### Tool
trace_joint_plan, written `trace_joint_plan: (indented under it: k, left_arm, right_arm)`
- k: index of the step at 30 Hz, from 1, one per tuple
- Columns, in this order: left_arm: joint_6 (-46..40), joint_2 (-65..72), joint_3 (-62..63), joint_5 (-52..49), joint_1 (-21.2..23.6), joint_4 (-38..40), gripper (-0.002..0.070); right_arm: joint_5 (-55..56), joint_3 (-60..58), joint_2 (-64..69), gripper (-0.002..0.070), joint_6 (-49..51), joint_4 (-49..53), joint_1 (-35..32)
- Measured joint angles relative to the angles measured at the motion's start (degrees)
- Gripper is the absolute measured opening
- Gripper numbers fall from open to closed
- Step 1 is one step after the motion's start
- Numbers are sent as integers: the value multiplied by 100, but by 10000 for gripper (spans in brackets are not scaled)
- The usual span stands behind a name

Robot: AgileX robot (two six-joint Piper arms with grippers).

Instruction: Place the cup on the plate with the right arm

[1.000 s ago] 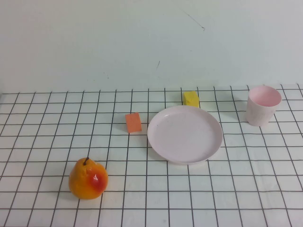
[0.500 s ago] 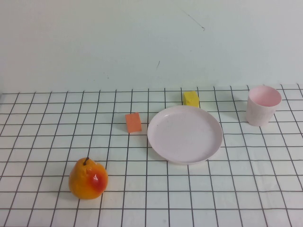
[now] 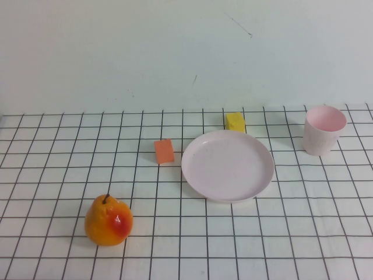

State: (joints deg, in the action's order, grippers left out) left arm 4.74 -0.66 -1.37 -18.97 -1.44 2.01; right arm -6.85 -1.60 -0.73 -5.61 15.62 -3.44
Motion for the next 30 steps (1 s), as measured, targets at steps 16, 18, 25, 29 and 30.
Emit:
trace_joint_plan:
  k: [16,18,25,29,30]
  left_arm:
    - [0,0,0,0,0,0,-3]
    - [0,0,0,0,0,0,-3]
    - [0,0,0,0,0,0,-3]
    - [0,0,0,0,0,0,-3]
    - [0,0,0,0,0,0,-3]
  right_arm:
    - [4574,599,0,-2,458,-620,0]
    - [3918,1193,0,-2,479,-620,0]
    - [1461,3398,436,-2,460,-670,0]
    - [221,4347,1207,-2,561,-670,0]
    - [-130,4528,1452,-2,561,-670,0]
